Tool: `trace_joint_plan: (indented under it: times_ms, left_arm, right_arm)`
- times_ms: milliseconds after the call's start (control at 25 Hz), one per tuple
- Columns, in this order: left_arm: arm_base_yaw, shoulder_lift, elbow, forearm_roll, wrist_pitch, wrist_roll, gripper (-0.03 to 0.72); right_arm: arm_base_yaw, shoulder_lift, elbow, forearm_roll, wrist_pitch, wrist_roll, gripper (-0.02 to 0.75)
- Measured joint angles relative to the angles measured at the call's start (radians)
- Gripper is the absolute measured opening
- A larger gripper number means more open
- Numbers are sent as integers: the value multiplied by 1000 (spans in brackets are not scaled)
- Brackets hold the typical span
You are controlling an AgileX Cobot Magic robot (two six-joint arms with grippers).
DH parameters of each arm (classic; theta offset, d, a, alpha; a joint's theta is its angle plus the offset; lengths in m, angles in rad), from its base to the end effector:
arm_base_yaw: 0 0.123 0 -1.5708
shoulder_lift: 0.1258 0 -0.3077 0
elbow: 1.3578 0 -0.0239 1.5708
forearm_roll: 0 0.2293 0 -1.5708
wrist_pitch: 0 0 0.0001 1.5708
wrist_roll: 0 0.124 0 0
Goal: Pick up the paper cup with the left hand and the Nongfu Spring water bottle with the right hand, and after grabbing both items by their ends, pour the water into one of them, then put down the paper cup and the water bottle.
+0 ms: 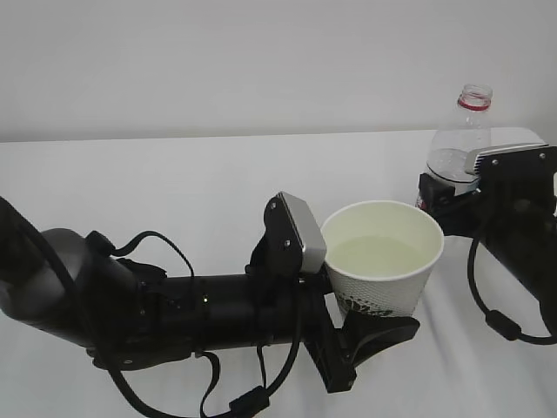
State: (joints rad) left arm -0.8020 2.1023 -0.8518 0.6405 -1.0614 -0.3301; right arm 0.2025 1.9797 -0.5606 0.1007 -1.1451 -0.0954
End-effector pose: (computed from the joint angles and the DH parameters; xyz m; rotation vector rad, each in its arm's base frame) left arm 0.2347 -0.3357 0.1443 1.1077 1.4993 -1.0393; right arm 0.3506 0.0604 0.1474 -0.1584 1.7516 0.0276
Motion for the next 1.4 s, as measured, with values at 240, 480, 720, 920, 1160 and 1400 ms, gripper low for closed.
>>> trace_joint_plan:
  times_ms: [240,480,720,920,1160,1400]
  left_arm:
    - [0,0,0,0,0,0,508]
    - [0,0,0,-37,0,0,508]
    - [0,0,0,-119,0,23,508]
    - [0,0,0,-180,0,52,508]
    - [0,0,0,-264,0,56,508]
    - [0,0,0,-341,-2,121,508]
  right_arm:
    - [0,-46,49,0,0,0,606]
    - [0,-138,124,0,0,0,606]
    - [0,-231,216,0,0,0,606]
    - [0,-302,282,0,0,0,604]
    - [0,-366,333,0,0,-2,596]
    - [0,-441,365,-19,0,-6,595]
